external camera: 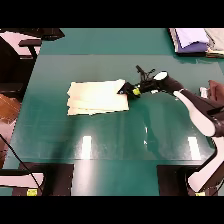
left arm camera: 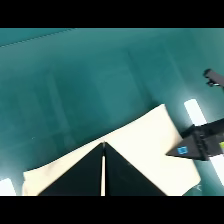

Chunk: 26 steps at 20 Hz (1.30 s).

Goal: Fold the shirts.

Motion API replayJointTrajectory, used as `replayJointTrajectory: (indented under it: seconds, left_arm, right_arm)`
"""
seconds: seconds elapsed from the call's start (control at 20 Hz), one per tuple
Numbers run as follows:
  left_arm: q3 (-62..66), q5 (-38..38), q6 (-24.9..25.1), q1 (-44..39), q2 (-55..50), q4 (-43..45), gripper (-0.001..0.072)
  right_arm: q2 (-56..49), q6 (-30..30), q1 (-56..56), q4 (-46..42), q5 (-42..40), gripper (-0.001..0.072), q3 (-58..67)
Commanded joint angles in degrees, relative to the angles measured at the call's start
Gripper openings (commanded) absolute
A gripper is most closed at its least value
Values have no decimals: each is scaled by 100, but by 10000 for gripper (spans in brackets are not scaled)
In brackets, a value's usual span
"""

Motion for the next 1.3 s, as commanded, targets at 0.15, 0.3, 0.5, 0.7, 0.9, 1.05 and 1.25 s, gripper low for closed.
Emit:
replayJointTrajectory:
  seconds: [0.15,0.3,0.5,0.7,0.9,1.05,1.25]
  left_arm:
    - [0,-192,7,-7,-2,-20,23]
    - [0,-205,7,-212,0,-15,22]
    - [0,-170,20,-754,-2,-17,23]
    - [0,-107,68,-1281,-2,-15,24]
    - [0,46,59,-1598,-2,-17,24]
    - [0,177,59,-1749,-2,-15,24]
    - [0,186,55,-1751,-2,-17,24]
  right_arm:
    - [-472,-28,286,-37,-44,17,1167]
    - [42,295,-201,-754,46,16,1388]
    - [1161,769,-1528,-1853,595,16,1386]
    - [2135,1113,-3224,-2658,1141,16,1386]
    - [2664,1091,-4850,-2723,1246,17,1386]
    - [2710,949,-5685,-2688,1266,16,1386]
    - [2712,796,-6199,-2664,1040,17,1397]
